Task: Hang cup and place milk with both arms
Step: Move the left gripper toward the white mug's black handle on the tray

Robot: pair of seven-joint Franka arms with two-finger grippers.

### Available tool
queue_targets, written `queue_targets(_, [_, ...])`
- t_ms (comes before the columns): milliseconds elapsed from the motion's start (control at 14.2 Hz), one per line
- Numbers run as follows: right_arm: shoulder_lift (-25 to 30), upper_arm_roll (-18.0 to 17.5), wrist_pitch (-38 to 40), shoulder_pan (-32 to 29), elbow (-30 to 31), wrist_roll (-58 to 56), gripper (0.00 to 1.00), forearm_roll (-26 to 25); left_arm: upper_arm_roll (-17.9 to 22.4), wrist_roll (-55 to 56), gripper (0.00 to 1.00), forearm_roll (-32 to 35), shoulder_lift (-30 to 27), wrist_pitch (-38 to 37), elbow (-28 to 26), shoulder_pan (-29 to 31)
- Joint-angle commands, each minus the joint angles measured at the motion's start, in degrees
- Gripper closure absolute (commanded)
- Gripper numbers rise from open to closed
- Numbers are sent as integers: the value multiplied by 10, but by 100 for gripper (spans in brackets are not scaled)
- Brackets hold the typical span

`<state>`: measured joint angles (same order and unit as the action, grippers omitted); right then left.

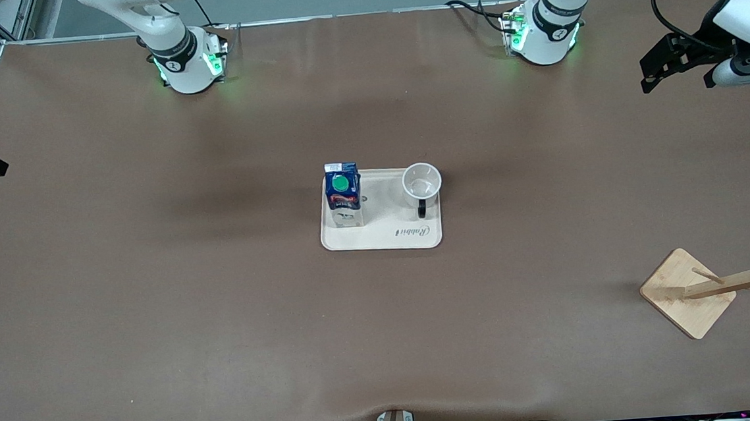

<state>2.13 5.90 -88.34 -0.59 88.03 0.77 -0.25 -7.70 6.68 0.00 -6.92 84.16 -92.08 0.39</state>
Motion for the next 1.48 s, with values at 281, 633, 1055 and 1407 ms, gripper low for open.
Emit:
queue_targets(281, [-9, -6, 13, -21, -15, -7, 0, 1, -5, 2, 0, -1, 16, -12, 18, 0])
queue_targets(633, [-13, -6, 12, -22, -16, -7, 0, 1, -69, 48, 0, 0, 77, 8, 0, -14])
queue_targets(1055, [-30, -7, 0, -21, -18, -7, 0, 2, -144, 147, 0, -1, 107, 200, -138, -14])
queue_targets(1407, [-29, -7, 2, -20, -18, -8, 0, 1, -165, 264, 0, 7, 186, 276, -164, -62])
